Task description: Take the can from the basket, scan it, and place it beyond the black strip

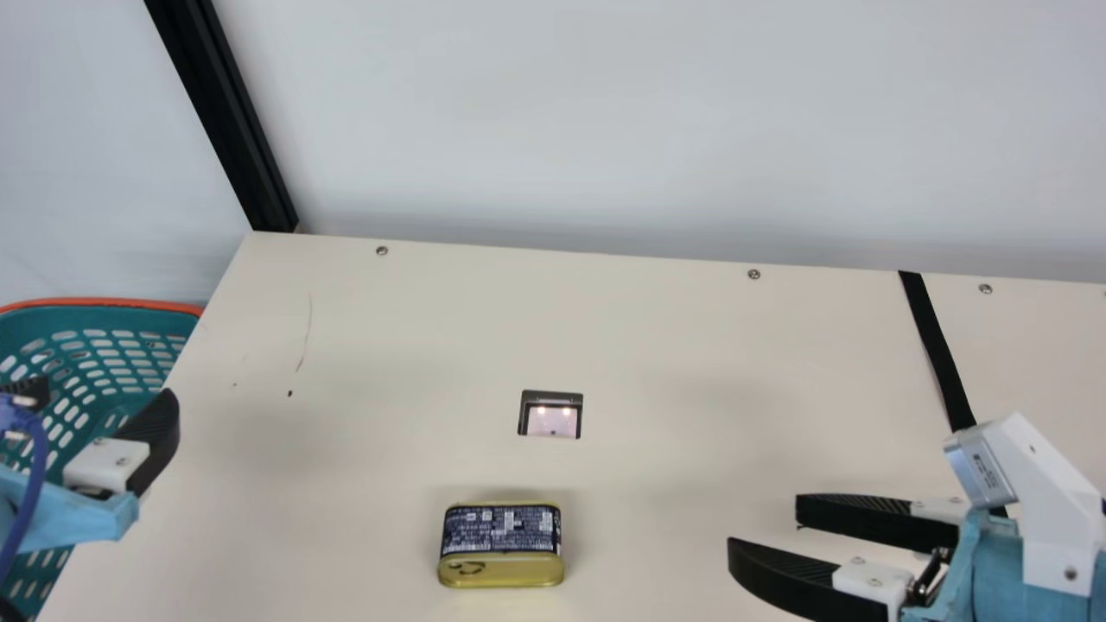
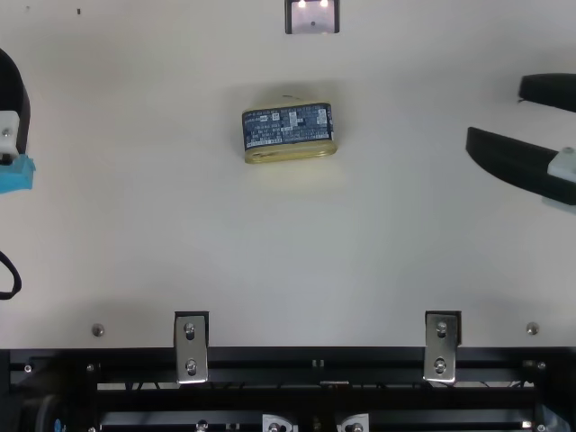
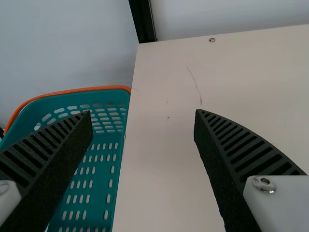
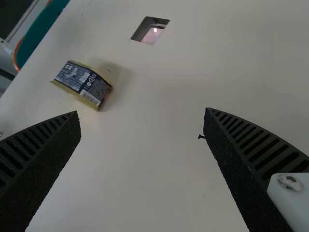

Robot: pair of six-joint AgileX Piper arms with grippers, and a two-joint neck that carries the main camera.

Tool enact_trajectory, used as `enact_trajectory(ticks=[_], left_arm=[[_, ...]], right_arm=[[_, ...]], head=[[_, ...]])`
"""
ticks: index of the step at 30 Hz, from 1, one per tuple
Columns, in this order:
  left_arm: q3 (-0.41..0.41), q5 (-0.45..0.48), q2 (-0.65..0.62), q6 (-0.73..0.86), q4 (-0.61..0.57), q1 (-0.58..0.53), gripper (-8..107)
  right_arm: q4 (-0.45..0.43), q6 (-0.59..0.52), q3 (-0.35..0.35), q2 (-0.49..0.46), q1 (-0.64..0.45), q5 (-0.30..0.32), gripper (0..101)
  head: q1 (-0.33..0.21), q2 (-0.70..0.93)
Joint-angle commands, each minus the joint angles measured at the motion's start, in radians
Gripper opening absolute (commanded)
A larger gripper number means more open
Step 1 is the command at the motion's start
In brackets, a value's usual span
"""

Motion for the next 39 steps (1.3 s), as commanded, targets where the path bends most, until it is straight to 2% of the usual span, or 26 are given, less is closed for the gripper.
enact_trajectory(ticks=[1,9,24,33,35,36,39], left_arm=[[0.000,0.000,0.000,0.000,0.000,0.000,90],[0.000,0.000,0.000,0.000,0.000,0.000,90],[0.000,0.000,0.000,0.000,0.000,0.000,90],[0.000,0.000,0.000,0.000,0.000,0.000,90],[0.000,0.000,0.000,0.000,0.000,0.000,90],[0.000,0.000,0.000,0.000,0.000,0.000,90],[0.000,0.000,0.000,0.000,0.000,0.000,90]], right_arm=[[0.004,-0.016,0.002,0.023,0.011,0.011,101],[0.038,-0.057,0.002,0.086,0.066,0.033,101],[0.043,-0.123,-0.022,0.173,0.156,0.090,101],[0.047,-0.170,-0.020,0.201,0.211,0.088,101],[0.054,-0.180,-0.020,0.201,0.217,0.062,101],[0.051,-0.176,-0.019,0.201,0.216,0.087,101],[0.054,-0.181,-0.019,0.201,0.217,0.061,101]], head=[[-0.003,0.013],[-0.003,0.013],[-0.003,0.013],[-0.003,0.013],[-0.003,0.013],[-0.003,0.013],[-0.003,0.013]])
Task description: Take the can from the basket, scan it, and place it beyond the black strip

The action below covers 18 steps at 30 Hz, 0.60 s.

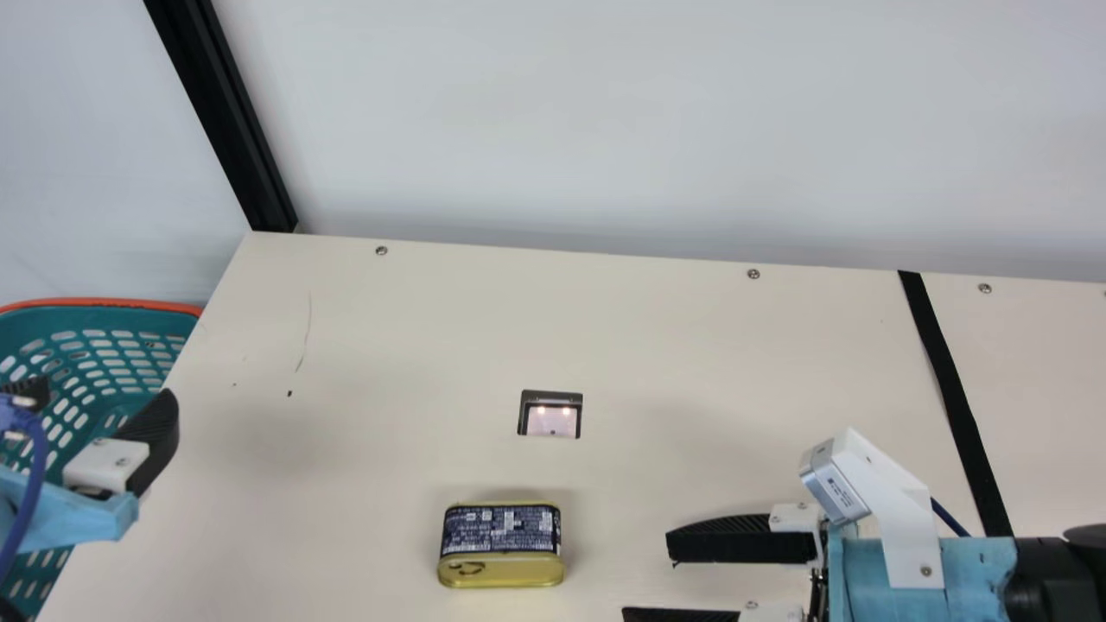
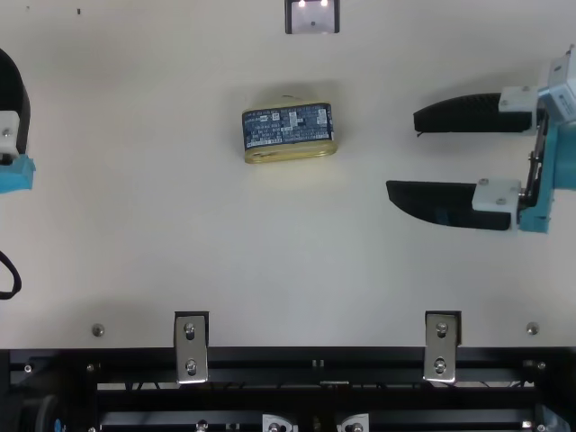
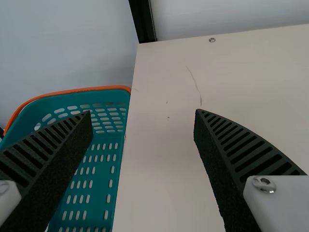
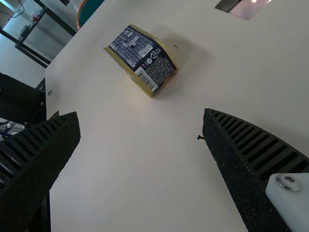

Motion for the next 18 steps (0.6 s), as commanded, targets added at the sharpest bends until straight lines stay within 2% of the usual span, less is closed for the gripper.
enact_trajectory(ticks=[1,12,13,18], left_arm=[[0.000,0.000,0.000,0.000,0.000,0.000,90],[0.000,0.000,0.000,0.000,0.000,0.000,90],[0.000,0.000,0.000,0.000,0.000,0.000,90],[0.000,0.000,0.000,0.000,0.000,0.000,90]], right_arm=[[0.000,0.000,0.000,0.000,0.000,0.000,101],[0.000,-0.001,0.000,0.000,0.000,0.000,101],[-0.007,0.030,-0.016,-0.012,0.006,0.007,101],[-0.032,0.047,-0.038,-0.028,0.004,0.001,101]], head=[[-0.003,0.013],[-0.003,0.013],[-0.003,0.013],[-0.003,0.013]])
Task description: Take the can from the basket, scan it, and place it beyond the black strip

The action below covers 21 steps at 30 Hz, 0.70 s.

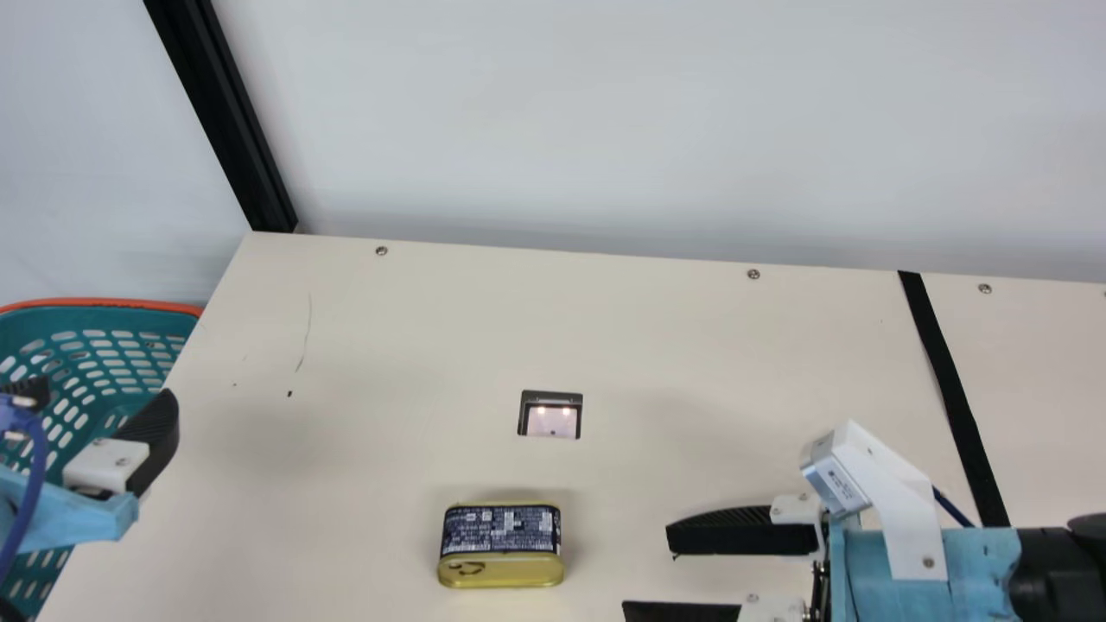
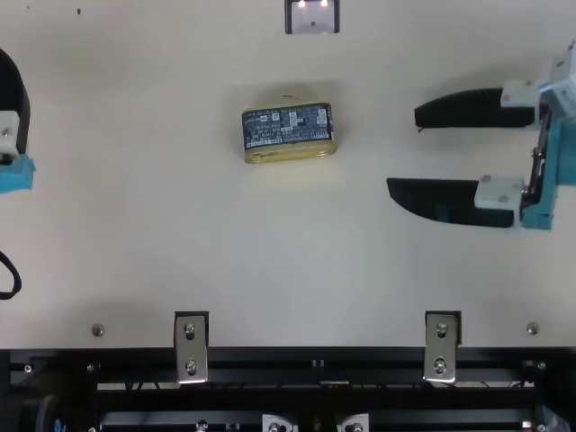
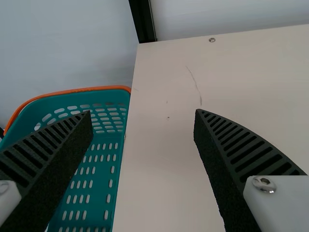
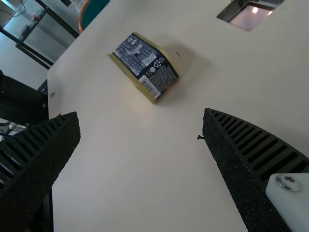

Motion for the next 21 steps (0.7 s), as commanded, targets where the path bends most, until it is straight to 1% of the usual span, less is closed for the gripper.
enact_trajectory(ticks=[1,5,10,15,21], left_arm=[[0.000,0.000,0.000,0.000,0.000,0.000,90],[0.000,0.000,0.000,0.000,0.000,0.000,90],[0.000,0.000,0.000,0.000,0.000,0.000,90],[0.000,0.000,0.000,0.000,0.000,0.000,90],[0.000,0.000,0.000,0.000,0.000,0.000,90]], right_arm=[[-0.020,0.012,-0.015,-0.011,0.000,-0.009,101],[-0.061,0.040,-0.060,-0.037,0.016,-0.017,101],[-0.121,0.090,-0.138,-0.073,0.069,-0.025,101],[-0.186,0.156,-0.237,-0.100,0.156,-0.020,101],[-0.273,0.246,-0.374,-0.102,0.268,-0.005,101]], head=[[-0.003,0.013],[-0.003,0.013],[-0.003,0.013],[-0.003,0.013],[-0.003,0.013]])
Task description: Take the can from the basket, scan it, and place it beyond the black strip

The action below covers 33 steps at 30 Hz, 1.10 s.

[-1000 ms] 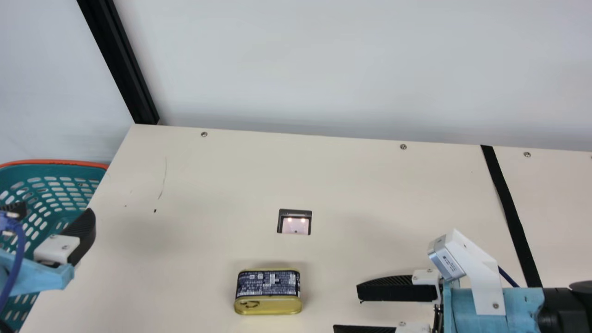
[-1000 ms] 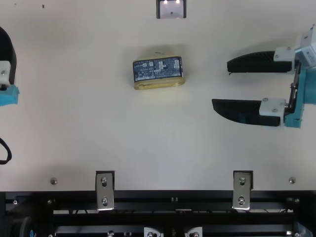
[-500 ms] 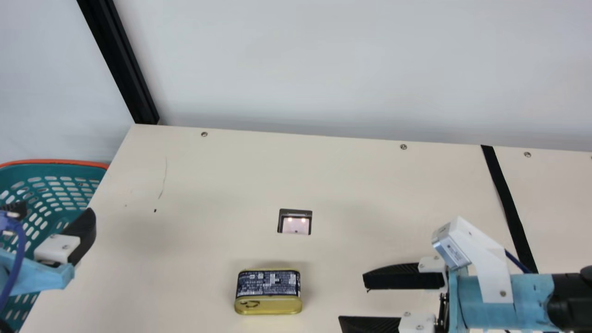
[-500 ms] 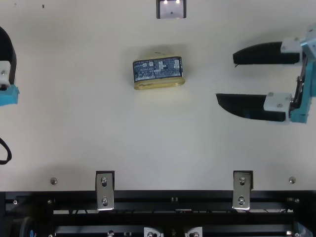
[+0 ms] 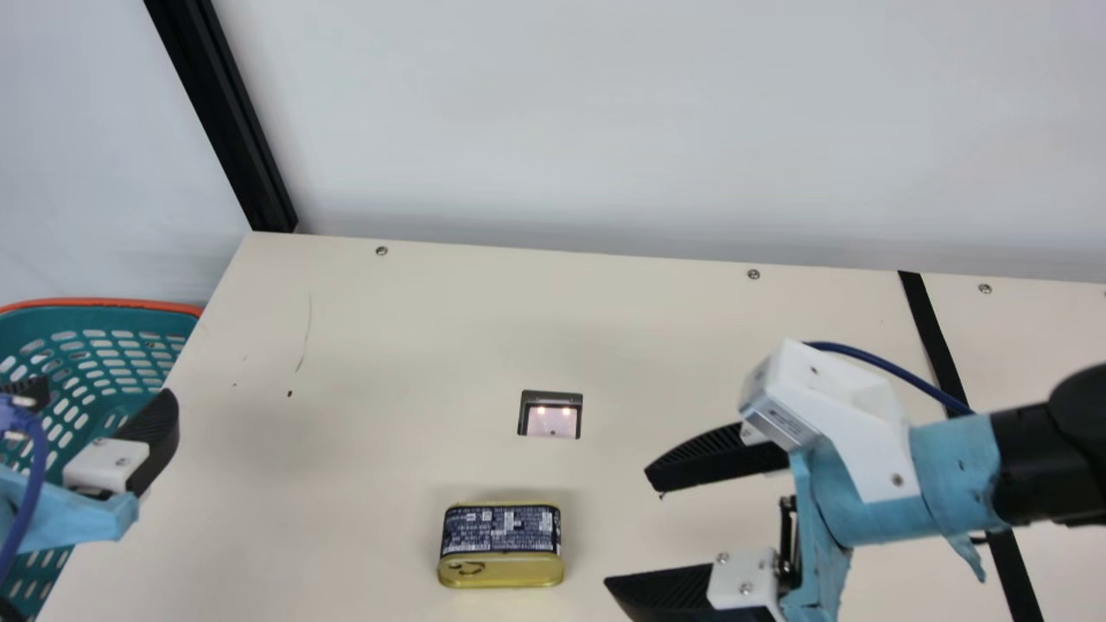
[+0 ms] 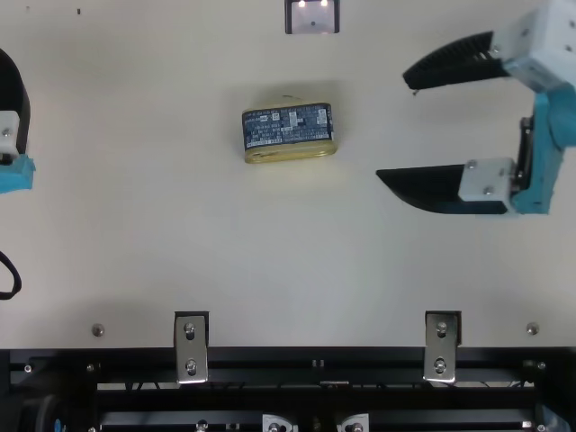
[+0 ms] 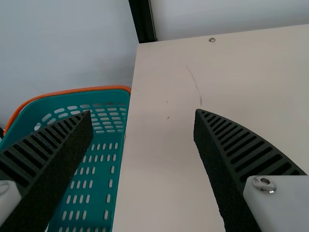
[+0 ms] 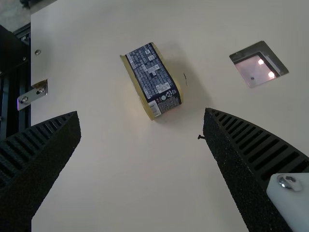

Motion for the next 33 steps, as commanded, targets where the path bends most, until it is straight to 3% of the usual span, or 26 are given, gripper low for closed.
enact_trajectory(ticks=[1,7,16,24,33], left_arm=[[0.000,0.000,0.000,0.000,0.000,0.000,90],[0.000,0.000,0.000,0.000,0.000,0.000,90],[0.000,0.000,0.000,0.000,0.000,0.000,90],[0.000,0.000,0.000,0.000,0.000,0.000,90],[0.000,0.000,0.000,0.000,0.000,0.000,90]], right_arm=[[-0.039,0.041,-0.076,0.005,0.053,0.000,101],[-0.143,0.139,-0.216,0.035,0.166,0.022,101],[-0.302,0.276,-0.368,0.105,0.351,0.022,101],[-0.445,0.378,-0.458,0.172,0.476,0.022,101],[-0.569,0.439,-0.507,0.229,0.558,0.022,101]], head=[[-0.003,0.013],[-0.003,0.013],[-0.003,0.013],[-0.003,0.013],[-0.003,0.013]])
